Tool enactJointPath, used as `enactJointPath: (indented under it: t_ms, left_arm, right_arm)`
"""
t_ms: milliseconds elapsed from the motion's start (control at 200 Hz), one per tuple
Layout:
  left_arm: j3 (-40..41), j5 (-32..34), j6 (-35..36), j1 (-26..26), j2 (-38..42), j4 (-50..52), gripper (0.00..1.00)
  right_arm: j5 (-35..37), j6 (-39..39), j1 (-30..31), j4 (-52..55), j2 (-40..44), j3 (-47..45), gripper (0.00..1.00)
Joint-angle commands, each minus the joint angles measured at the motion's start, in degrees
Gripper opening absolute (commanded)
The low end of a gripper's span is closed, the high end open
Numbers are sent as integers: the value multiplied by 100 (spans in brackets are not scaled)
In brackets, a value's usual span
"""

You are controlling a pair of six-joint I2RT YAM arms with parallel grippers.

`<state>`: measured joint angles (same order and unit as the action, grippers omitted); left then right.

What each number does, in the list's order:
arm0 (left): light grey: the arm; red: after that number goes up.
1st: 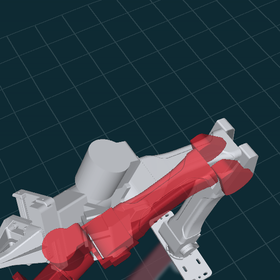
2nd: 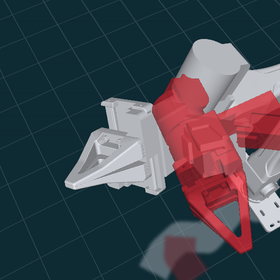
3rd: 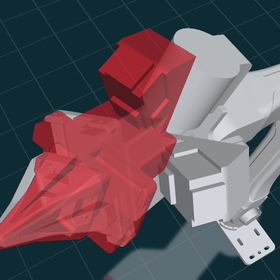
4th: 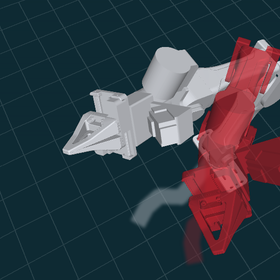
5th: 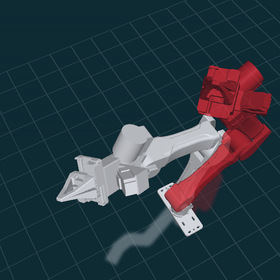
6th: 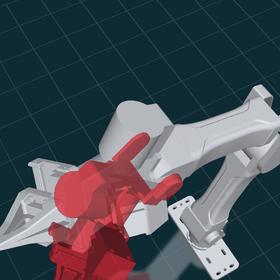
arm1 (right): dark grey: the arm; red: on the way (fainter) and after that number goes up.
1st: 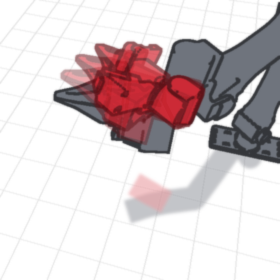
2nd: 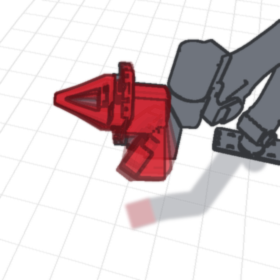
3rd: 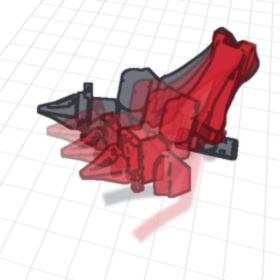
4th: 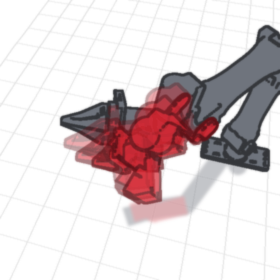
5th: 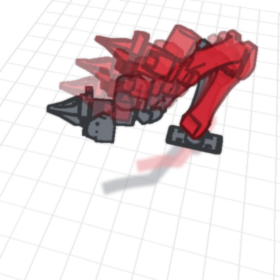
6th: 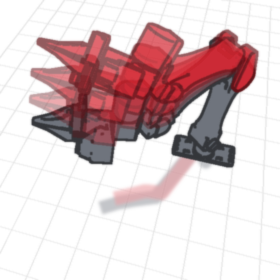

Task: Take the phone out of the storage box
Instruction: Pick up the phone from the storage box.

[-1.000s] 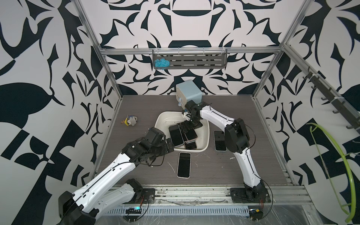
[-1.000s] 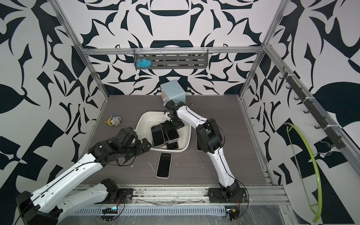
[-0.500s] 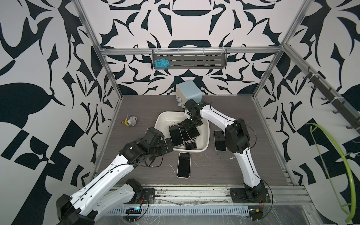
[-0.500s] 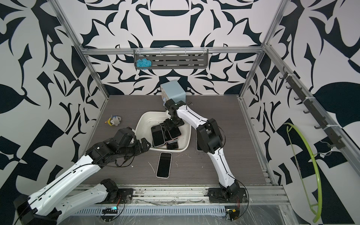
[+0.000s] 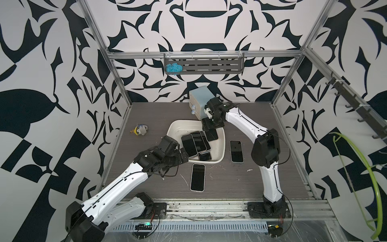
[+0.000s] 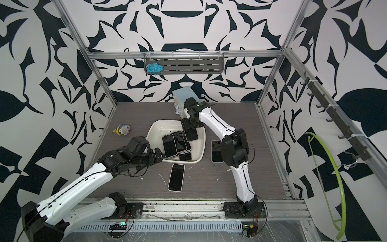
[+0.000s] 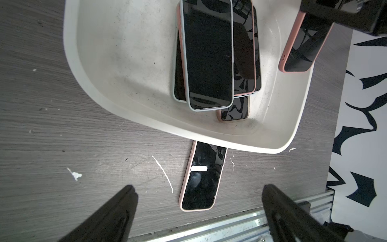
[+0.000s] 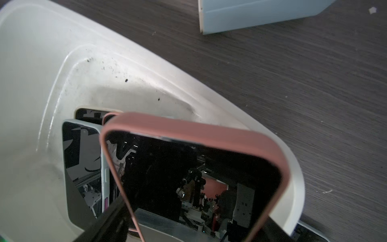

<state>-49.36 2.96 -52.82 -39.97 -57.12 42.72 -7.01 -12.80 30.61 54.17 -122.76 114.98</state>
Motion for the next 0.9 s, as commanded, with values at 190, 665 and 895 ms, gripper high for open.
enactJointPath:
  t_ms: [190,665,895]
  left_arm:
    - [-82,-136,145,41,-58,9,100]
    - [-414,-418,518,190,-725,-413,100]
    - [-1315,-875,1031,252,-1975,-618,100]
  right_arm:
    - [-614,-566,-46,-668,180,-663,70]
    - [-837,-812,-1177,-868,1793,-1503,72]
    - [-482,-559,-2265,-979,2966,-3085,73]
